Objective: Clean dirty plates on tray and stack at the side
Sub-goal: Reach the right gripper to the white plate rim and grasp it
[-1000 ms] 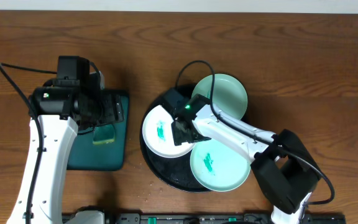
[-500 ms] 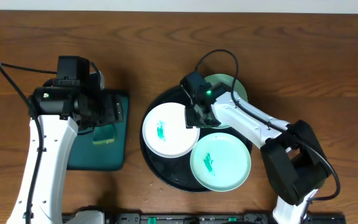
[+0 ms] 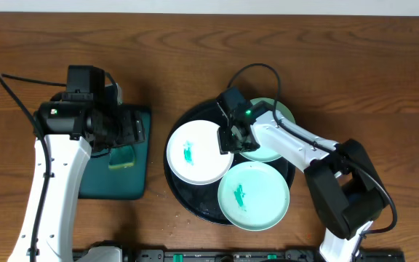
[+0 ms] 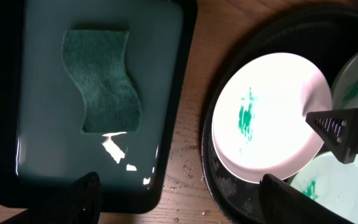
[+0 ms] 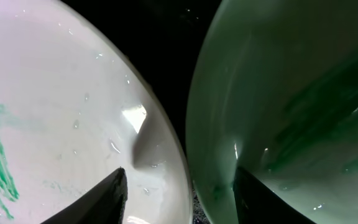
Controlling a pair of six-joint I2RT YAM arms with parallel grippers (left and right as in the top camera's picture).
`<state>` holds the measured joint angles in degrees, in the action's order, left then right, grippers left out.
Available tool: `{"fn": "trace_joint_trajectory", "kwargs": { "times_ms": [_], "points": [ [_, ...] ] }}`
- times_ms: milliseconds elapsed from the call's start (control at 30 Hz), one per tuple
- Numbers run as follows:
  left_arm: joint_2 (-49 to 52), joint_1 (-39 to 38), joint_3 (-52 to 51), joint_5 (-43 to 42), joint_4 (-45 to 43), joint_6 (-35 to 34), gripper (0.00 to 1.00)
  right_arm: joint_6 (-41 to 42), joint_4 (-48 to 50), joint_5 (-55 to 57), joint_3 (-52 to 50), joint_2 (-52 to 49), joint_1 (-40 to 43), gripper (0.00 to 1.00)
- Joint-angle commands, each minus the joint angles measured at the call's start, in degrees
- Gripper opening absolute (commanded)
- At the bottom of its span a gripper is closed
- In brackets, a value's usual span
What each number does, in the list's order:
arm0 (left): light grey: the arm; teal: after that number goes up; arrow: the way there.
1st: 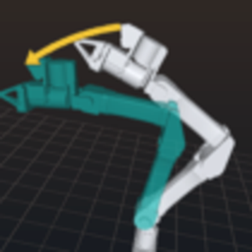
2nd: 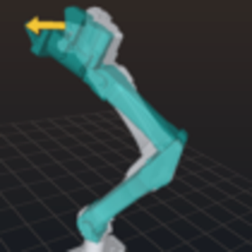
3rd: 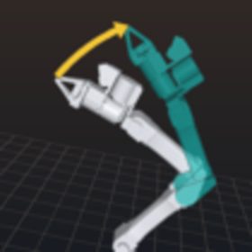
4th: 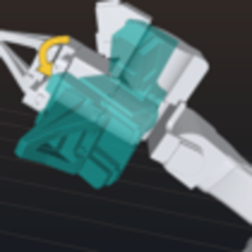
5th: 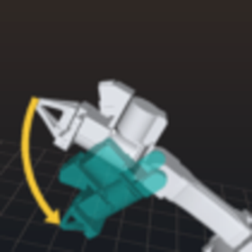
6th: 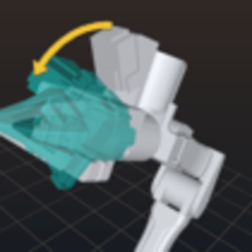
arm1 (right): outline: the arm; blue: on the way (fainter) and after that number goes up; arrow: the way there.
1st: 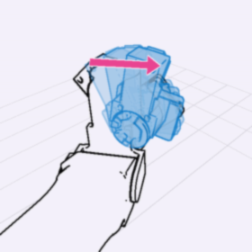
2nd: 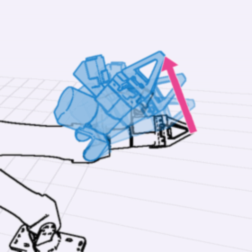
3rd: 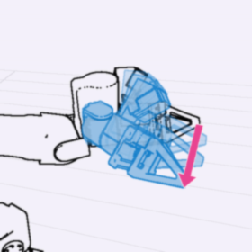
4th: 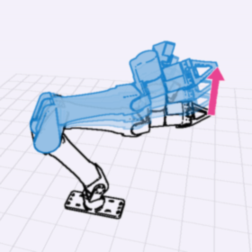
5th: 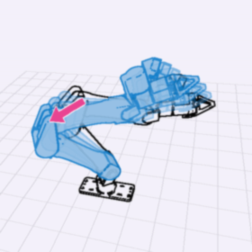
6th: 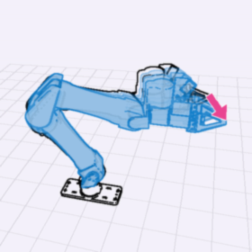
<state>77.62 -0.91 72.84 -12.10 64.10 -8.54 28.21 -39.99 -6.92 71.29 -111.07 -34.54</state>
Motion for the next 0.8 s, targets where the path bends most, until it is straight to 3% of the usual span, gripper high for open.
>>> {"fn": "trace_joint_trajectory", "kwargs": {
  "times_ms": [0,367,533,767],
  "points": [
    [-0.2,0.2,0.5,-0.5,0.1,0.9,0.81,-0.7,-0.5,-0.8,-0.7,0.5,1.5,0.54],
    [-0.2,0.2,0.5,-0.5,-0.1,0.9,0.81,-3.8,-10.9,1.8,4.9,9.3,4.1,0.55],
    [-0.2,0.2,0.5,-0.5,-0.1,0.9,0.81,0.6,-16.4,-7.9,4.6,11.3,2.5,0.53],
    [-0.2,0.2,0.5,-0.5,0.0,0.9,0.81,13.2,-10.9,-7.3,-1.9,8.6,-4.0,0.51]
  ]
}}
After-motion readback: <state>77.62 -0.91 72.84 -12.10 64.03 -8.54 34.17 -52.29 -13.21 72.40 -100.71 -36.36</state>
